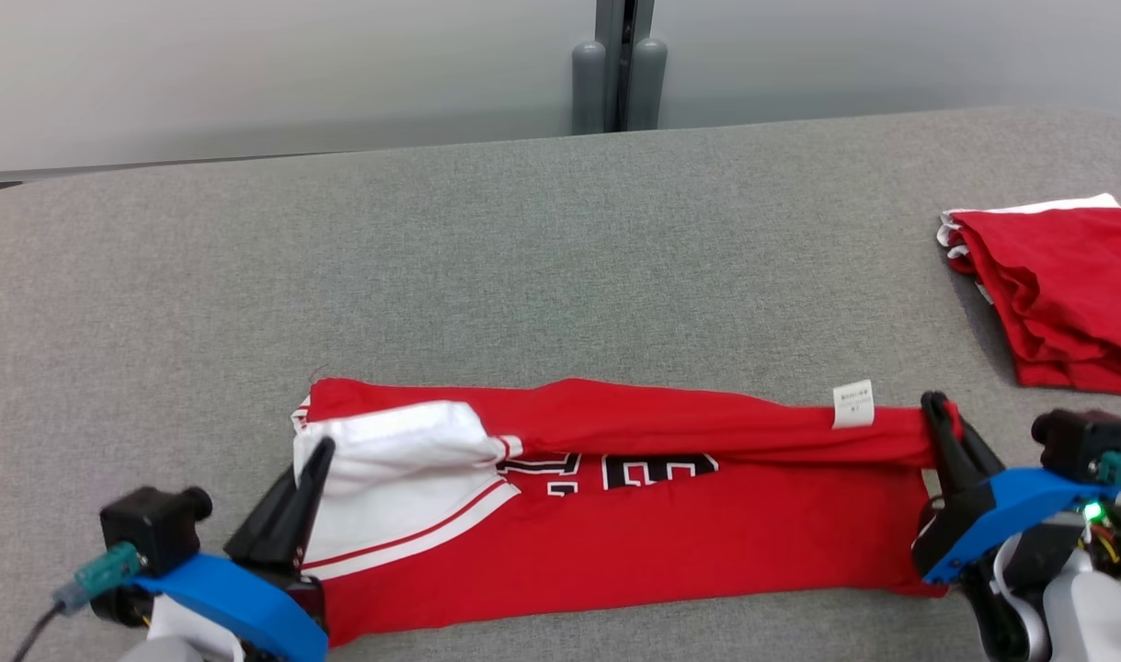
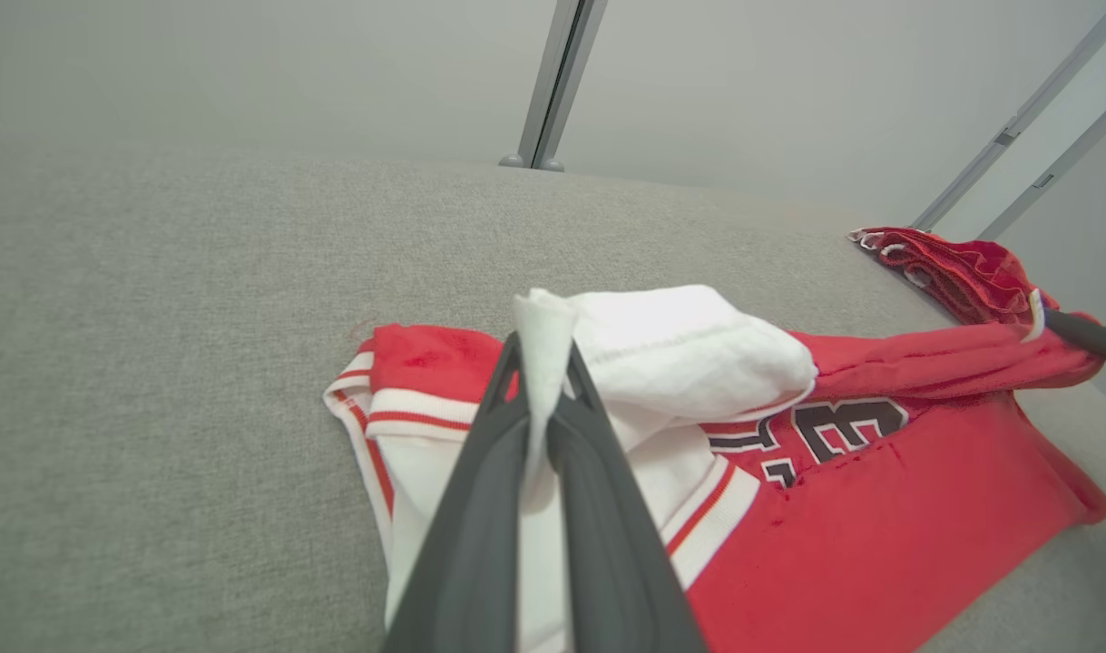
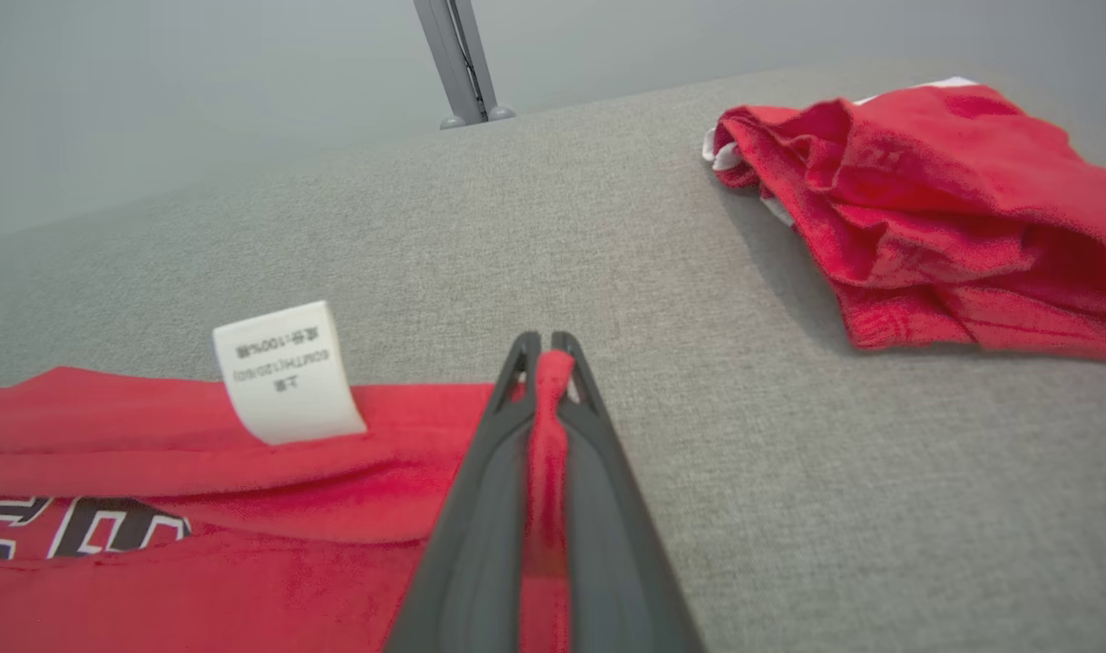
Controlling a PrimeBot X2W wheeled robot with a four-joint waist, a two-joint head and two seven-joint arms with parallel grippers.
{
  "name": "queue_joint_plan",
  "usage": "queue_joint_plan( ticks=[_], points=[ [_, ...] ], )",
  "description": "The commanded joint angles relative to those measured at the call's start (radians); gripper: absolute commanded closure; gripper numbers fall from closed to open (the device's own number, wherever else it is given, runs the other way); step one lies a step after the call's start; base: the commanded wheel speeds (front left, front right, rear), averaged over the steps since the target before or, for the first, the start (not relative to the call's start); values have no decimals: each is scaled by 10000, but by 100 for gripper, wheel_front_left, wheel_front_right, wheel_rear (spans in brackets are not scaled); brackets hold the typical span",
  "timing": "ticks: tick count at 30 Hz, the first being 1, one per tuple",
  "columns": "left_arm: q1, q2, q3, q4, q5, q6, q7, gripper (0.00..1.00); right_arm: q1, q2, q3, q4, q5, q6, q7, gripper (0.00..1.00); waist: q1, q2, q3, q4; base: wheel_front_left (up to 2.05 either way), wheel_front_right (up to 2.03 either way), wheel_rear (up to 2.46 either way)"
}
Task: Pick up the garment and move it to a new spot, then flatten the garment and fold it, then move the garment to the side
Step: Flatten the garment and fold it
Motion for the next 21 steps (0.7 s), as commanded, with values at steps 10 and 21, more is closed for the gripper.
queue_joint_plan(
  ticks=[10, 21],
  points=[
    [1059, -1006, 918, 639, 647, -505, -313, 0, 905, 430, -263, 248, -152, 1, -857, 0, 1, 0, -204, 23, 0, 0, 0],
    [2973, -2526, 4209, -435, 2466, -961, -314, 0, 1430, 588, -1162, 250, -347, 1, -1471, 0, 1, 0, -584, 129, 0, 0, 0]
  ],
)
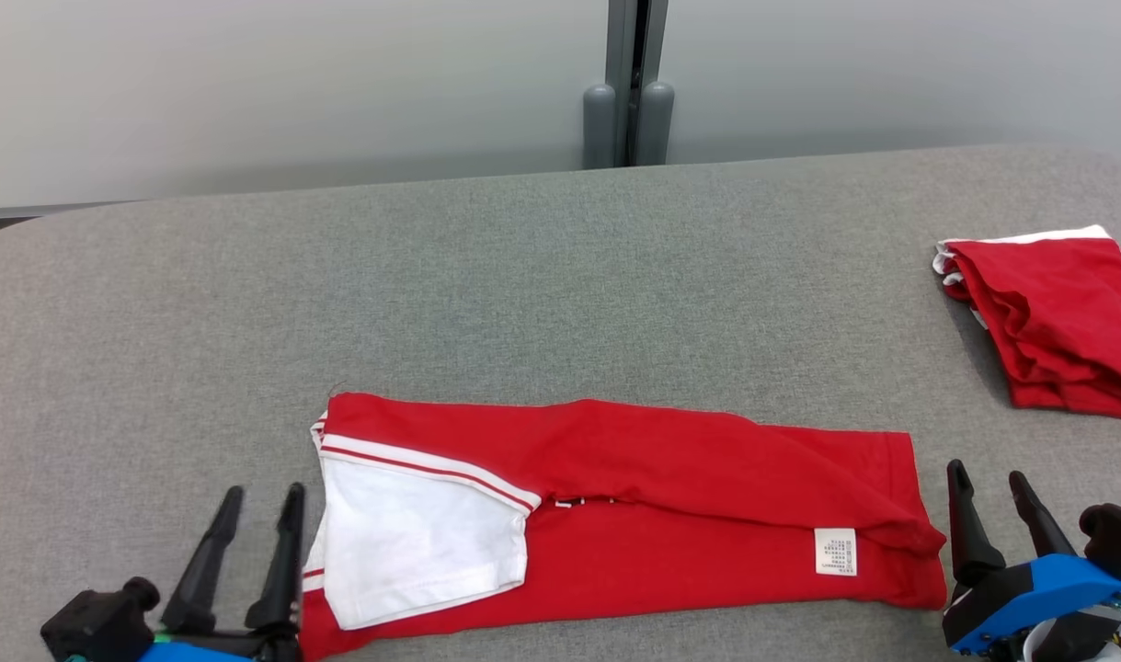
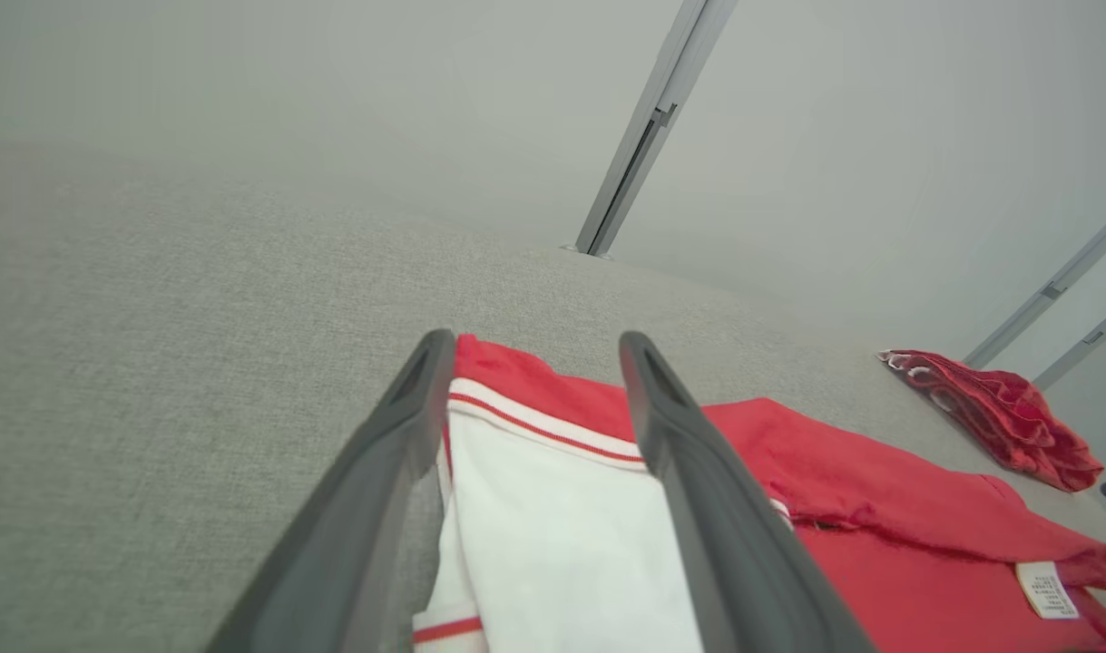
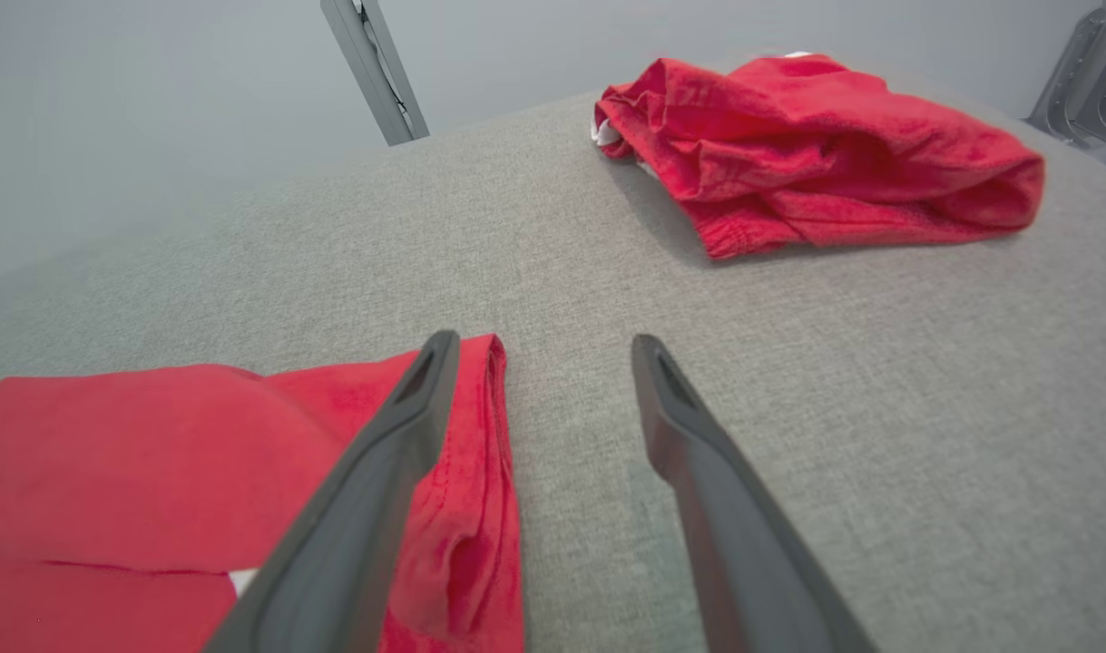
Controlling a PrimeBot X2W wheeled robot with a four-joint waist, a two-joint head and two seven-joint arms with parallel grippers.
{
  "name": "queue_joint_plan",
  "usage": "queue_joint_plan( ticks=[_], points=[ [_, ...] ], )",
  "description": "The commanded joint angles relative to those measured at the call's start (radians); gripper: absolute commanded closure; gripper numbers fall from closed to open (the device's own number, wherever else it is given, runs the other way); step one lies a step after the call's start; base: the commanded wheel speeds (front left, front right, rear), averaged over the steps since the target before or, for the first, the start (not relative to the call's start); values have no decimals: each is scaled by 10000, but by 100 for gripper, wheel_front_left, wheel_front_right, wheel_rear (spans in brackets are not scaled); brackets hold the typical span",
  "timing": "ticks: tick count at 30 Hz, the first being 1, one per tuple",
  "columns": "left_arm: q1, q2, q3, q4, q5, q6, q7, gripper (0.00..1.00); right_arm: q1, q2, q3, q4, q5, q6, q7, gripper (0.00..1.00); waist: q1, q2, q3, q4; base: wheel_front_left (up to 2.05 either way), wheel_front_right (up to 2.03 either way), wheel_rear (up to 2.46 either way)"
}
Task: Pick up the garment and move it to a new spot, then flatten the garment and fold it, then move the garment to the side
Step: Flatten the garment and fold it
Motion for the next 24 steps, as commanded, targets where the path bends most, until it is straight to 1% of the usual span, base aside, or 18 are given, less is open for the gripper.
queue_joint_plan(
  ticks=[1, 7, 9, 14, 19, 20, 21, 22, 23, 24],
  points=[
    [93, -96, 247, 112, 258, 104, -36, 0, 89, 39, -29, 14, -116, 1, 20, 0, 0, -1, -44, 12, 0, 0, 0],
    [103, -685, 979, 582, 997, 795, -37, 0, -138, 55, 318, 313, -437, 1, 160, 0, 0, -1, -97, 151, 0, 0, 0],
    [11, -834, 1104, 670, 1182, 935, -37, 0, -226, 55, 394, 535, -631, 1, 187, 0, 0, -1, -53, 220, 0, 0, 0],
    [-141, -1123, 1230, 818, 1511, 878, -37, 0, -310, 20, 435, 1275, -1370, 1, -73, 0, 0, -1, 52, 487, 0, 0, 0],
    [-80, -1295, 1382, 878, 1734, 817, -38, 0, -239, 57, 547, 2152, -1503, 1, -224, 0, 0, -1, 88, 633, 0, 0, 0],
    [-57, -1311, 1402, 897, 1776, 813, -38, 0, -263, 67, 584, 2337, -1518, 1, -228, 2, 0, -1, 86, 643, 0, 0, 0],
    [-36, -1318, 1423, 913, 1820, 791, -38, 0, -287, 76, 612, 2499, -1505, 1, -224, 57, 0, -1, 79, 647, 0, 0, 0],
    [-15, -1328, 1449, 932, 1852, 778, -38, 0, -330, 82, 627, 2650, -1446, 1, -234, 84, 0, -1, 71, 643, 0, 0, 0],
    [-8, -1338, 1472, 942, 1890, 752, -38, 0, -400, 87, 654, 2788, -1402, 1, -244, 100, 0, -1, 57, 628, 0, 0, 0],
    [-8, -1338, 1472, 942, 1890, 752, -38, 0, -400, 87, 654, 2788, -1402, 1, -244, 100, 0, -1, 57, 628, 0, 0, 0]
  ],
)
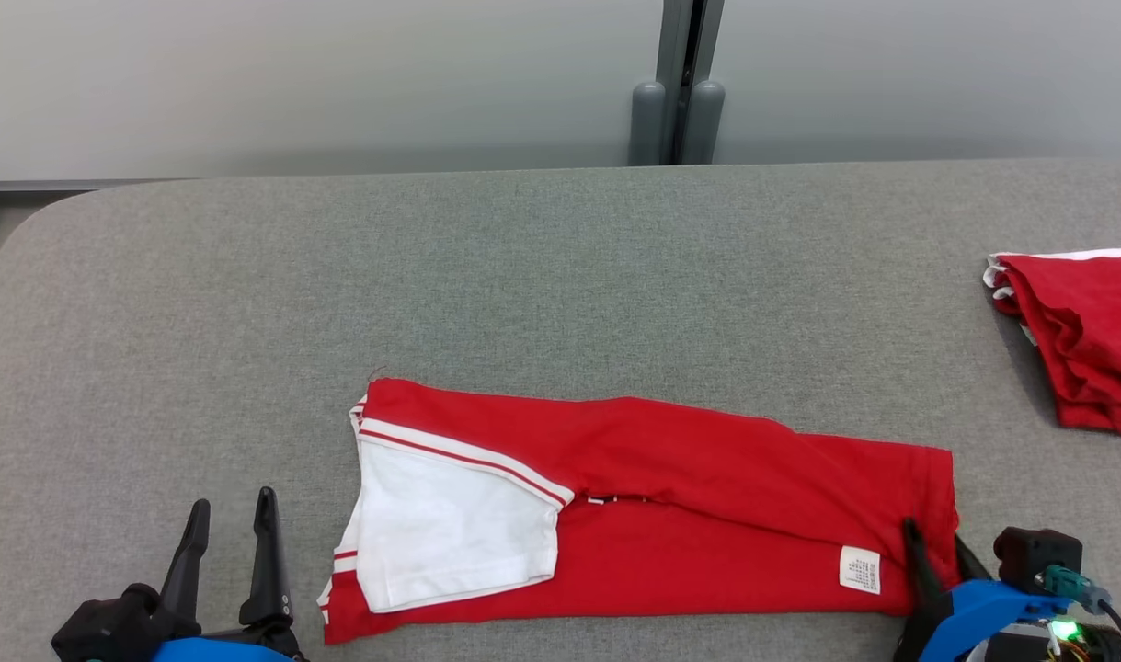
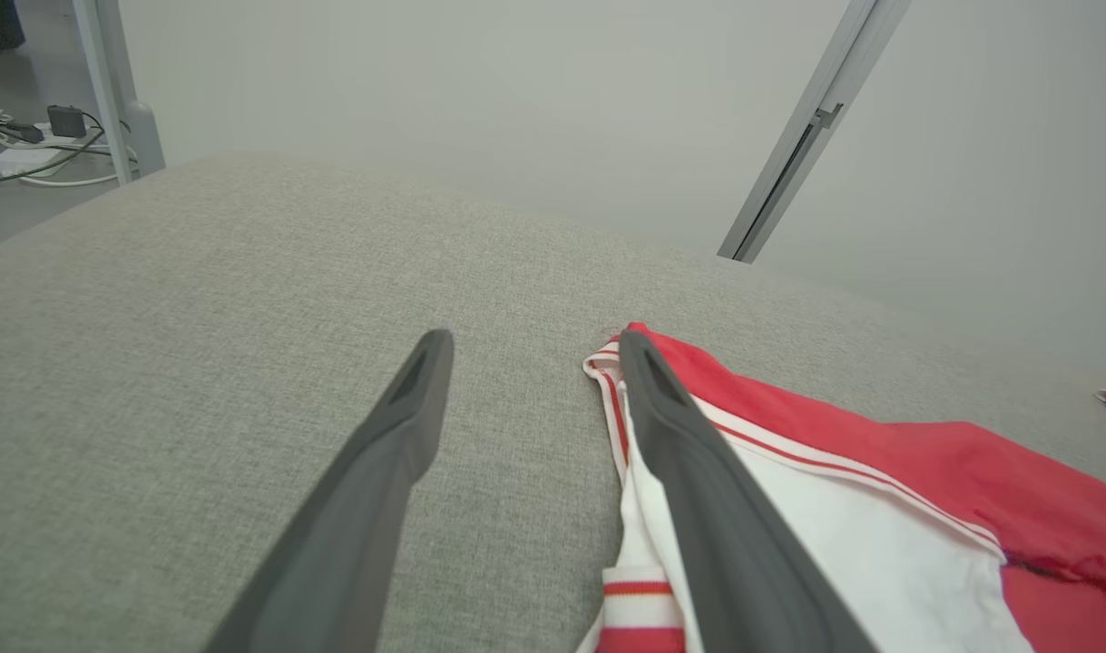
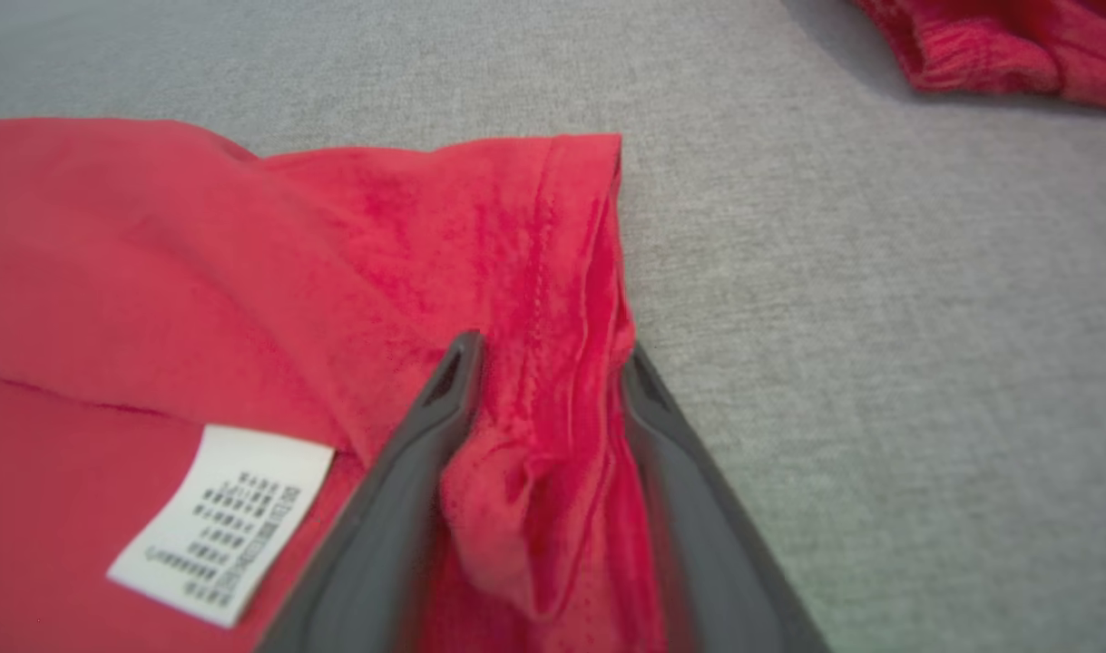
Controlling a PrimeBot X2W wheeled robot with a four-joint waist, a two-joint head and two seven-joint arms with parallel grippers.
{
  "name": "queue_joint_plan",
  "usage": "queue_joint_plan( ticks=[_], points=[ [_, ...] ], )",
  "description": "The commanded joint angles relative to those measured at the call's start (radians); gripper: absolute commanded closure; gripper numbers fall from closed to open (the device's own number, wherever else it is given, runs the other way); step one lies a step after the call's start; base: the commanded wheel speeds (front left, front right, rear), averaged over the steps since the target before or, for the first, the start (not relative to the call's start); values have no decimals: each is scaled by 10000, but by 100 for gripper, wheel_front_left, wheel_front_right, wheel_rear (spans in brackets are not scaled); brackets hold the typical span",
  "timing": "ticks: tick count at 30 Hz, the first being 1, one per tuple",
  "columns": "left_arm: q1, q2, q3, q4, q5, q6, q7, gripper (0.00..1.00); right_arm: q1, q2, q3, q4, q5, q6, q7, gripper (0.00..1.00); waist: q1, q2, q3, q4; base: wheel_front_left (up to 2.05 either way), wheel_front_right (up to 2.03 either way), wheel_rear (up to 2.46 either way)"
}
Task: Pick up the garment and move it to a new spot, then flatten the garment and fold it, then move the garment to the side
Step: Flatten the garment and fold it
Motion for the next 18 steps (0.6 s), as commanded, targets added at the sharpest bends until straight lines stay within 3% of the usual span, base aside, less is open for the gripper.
queue_joint_plan(
  ticks=[1, 8, 14, 18],
  points=[
    [-15, -33, 40, 5, 58, -57, -38, 0, 8, 45, 79, 264, 55, 1, 97, 100, 0, 0, -19, -27, 0, 0, 0],
    [-59, -159, 55, -22, -30, -277, -38, 0, -706, -305, -227, 87, 397, -5, -112, 100, 0, 0, -132, -431, 0, 0, 0],
    [-232, -317, -128, 67, 35, -356, -38, 0, -474, -1235, -1243, -1125, 1177, -4, 453, 100, 0, 0, -265, -664, 0, 0, 0],
    [-218, -329, -154, 120, 54, -398, -38, 0, -385, -1316, -1384, -1746, 1471, -1, 825, 100, 0, 0, -311, -705, 0, 0, 0]
  ],
)
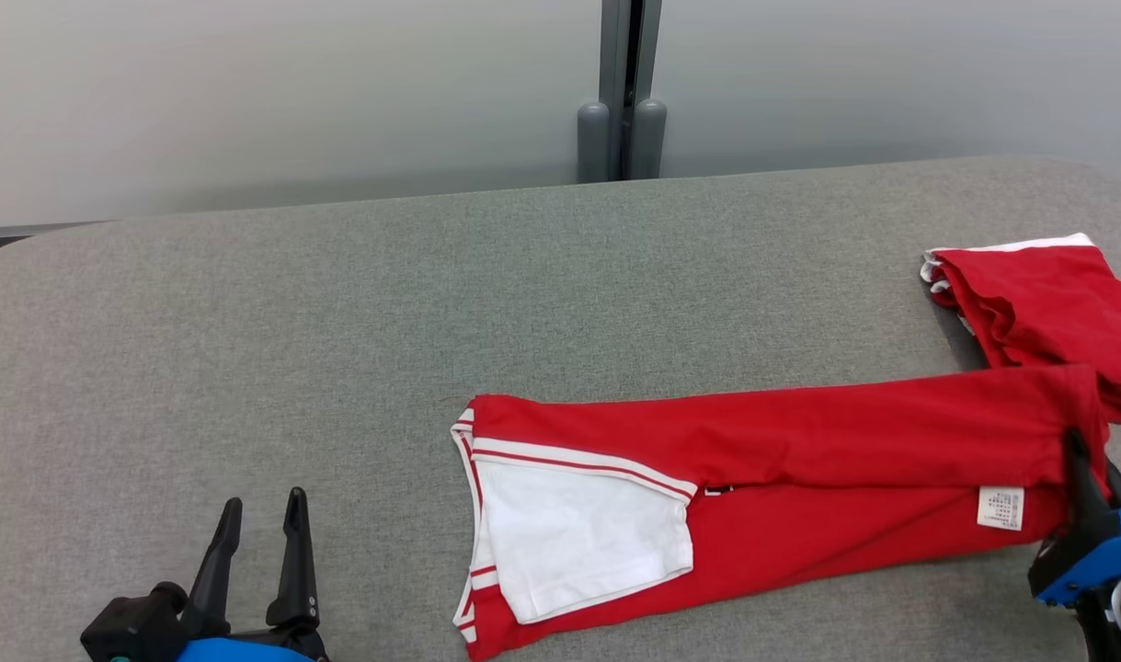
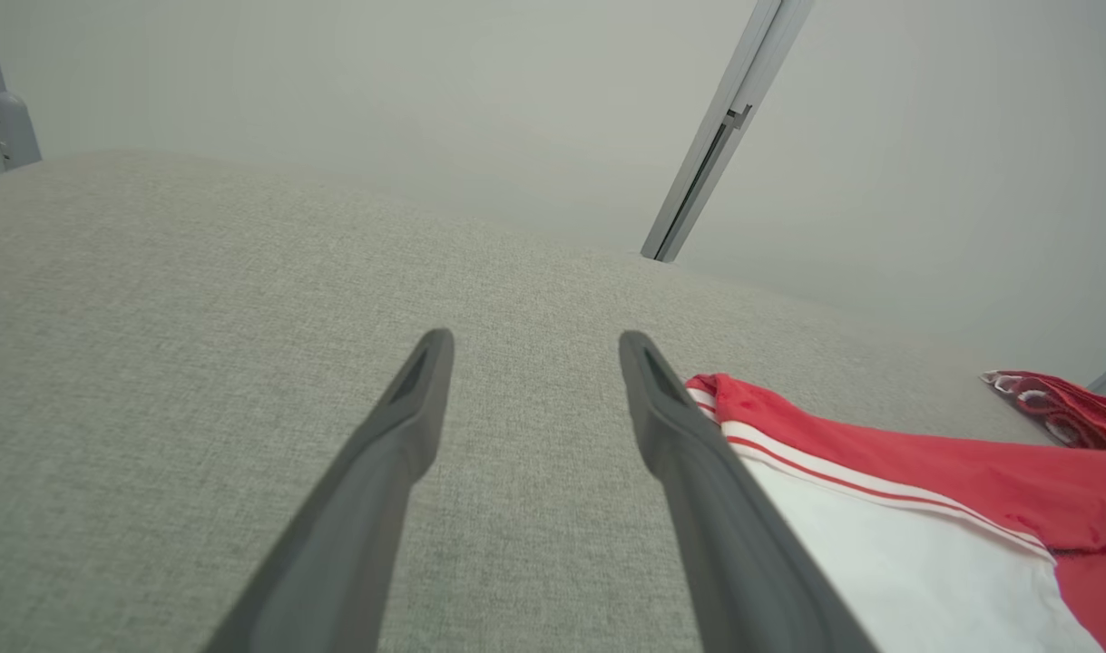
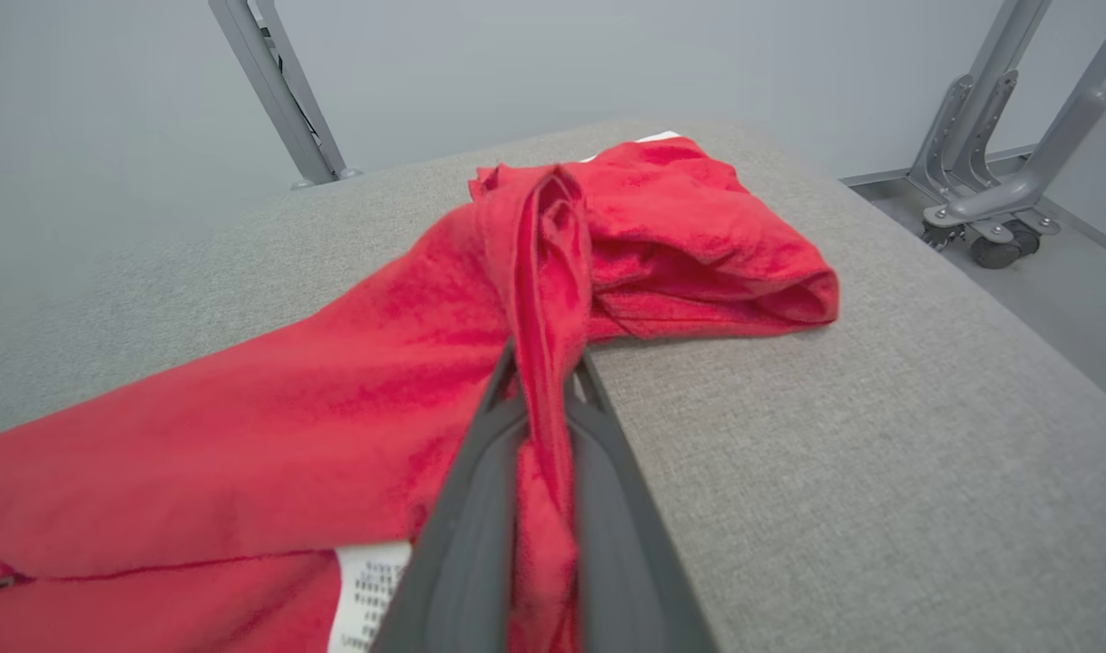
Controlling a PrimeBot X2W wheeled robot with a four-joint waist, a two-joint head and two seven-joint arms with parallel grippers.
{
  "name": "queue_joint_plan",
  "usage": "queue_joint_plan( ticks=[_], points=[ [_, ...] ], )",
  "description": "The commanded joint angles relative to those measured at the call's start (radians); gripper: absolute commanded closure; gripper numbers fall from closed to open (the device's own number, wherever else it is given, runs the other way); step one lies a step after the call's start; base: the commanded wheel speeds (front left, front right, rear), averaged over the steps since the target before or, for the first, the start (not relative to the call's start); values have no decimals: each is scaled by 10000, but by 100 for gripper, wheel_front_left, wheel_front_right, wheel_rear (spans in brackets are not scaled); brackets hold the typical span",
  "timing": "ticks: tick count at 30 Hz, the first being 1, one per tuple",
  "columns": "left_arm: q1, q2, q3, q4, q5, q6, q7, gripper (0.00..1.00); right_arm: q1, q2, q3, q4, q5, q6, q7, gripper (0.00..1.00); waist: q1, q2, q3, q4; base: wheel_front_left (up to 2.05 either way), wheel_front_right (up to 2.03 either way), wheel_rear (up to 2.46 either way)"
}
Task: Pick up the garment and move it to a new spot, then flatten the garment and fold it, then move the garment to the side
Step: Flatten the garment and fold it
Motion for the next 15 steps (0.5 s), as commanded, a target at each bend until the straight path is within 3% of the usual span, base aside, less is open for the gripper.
queue_joint_plan(
  ticks=[1, 10, 15],
  points=[
    [-153, -10, 1, 22, 30, -64, -38, 0, 33, 66, 64, -187, 119, -3, 82, 100, -1, 0, -10, -6, 0, 0, 0],
    [-357, 107, -285, 246, 373, 88, 16, 0, 317, 1039, 2113, -2136, 1652, -1, 1294, 100, -1, 0, -27, 378, 0, 0, 0],
    [-424, 63, -344, 260, 453, 144, 2, 0, 177, 1300, 3658, -2522, 2926, -1, 1658, 100, -1, 0, -21, 842, 0, 0, 0]
  ],
)
